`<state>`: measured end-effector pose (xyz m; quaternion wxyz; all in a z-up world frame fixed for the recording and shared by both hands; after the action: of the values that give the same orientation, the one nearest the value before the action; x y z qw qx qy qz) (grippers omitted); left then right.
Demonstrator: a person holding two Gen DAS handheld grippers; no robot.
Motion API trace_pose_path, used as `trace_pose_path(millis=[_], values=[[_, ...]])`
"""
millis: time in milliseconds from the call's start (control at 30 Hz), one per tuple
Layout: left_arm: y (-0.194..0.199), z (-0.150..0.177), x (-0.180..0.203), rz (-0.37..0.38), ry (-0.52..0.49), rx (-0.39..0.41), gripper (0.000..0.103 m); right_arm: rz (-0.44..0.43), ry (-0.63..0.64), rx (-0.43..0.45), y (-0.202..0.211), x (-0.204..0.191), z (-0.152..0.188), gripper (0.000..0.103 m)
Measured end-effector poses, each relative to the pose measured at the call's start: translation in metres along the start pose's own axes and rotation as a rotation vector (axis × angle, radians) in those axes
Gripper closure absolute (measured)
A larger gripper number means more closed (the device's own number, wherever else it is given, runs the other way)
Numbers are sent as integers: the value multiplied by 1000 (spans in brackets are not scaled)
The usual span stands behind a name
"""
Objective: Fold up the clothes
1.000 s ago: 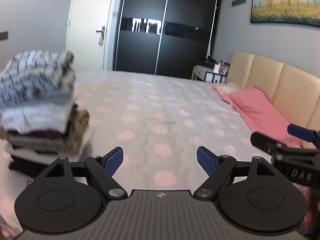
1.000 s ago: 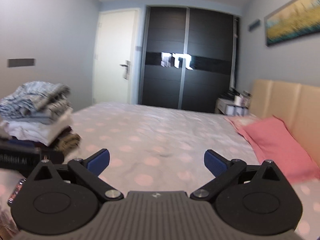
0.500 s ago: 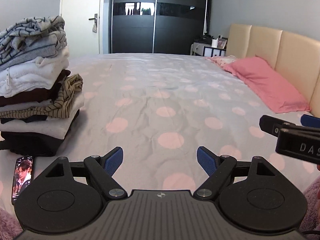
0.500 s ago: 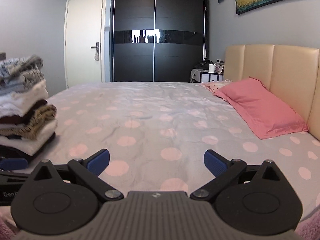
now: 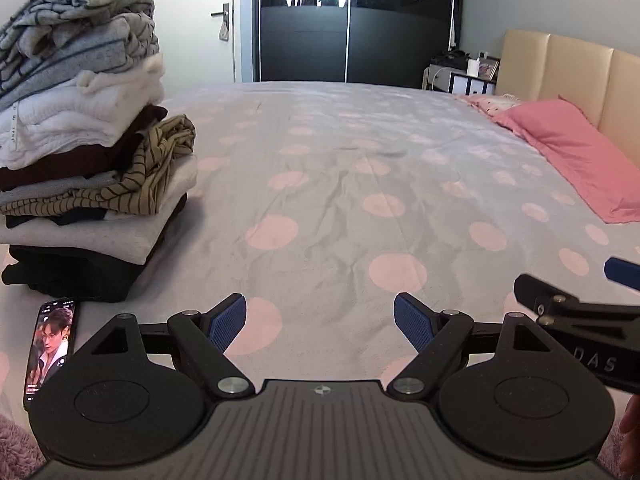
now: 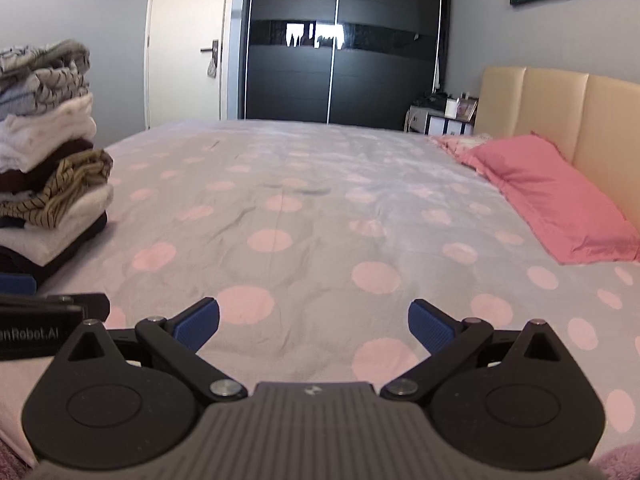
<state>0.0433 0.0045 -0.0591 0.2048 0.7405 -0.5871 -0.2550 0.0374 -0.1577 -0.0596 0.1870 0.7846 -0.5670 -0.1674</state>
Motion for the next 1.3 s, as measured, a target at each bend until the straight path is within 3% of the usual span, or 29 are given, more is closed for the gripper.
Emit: trace_pose_path(millis=[400, 1300], values=[[19, -4, 10, -5, -10, 52, 22, 4, -51, 18, 14, 9, 1, 1], [19, -4, 2, -20, 3, 50, 22, -10, -33, 36, 17, 1, -3, 1]])
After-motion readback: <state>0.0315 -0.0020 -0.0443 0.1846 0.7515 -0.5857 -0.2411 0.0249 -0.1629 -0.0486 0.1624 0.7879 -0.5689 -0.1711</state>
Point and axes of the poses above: each gripper's, at about its wrist camera, not at the fingertips, and y roughly against the way its jaws point, x to its right, z to its underside, the point moved 7 cm from there along -y, roughly the way its jaws point, and after that the axes turned 13 degrees about -z, right-handed, at the moved point
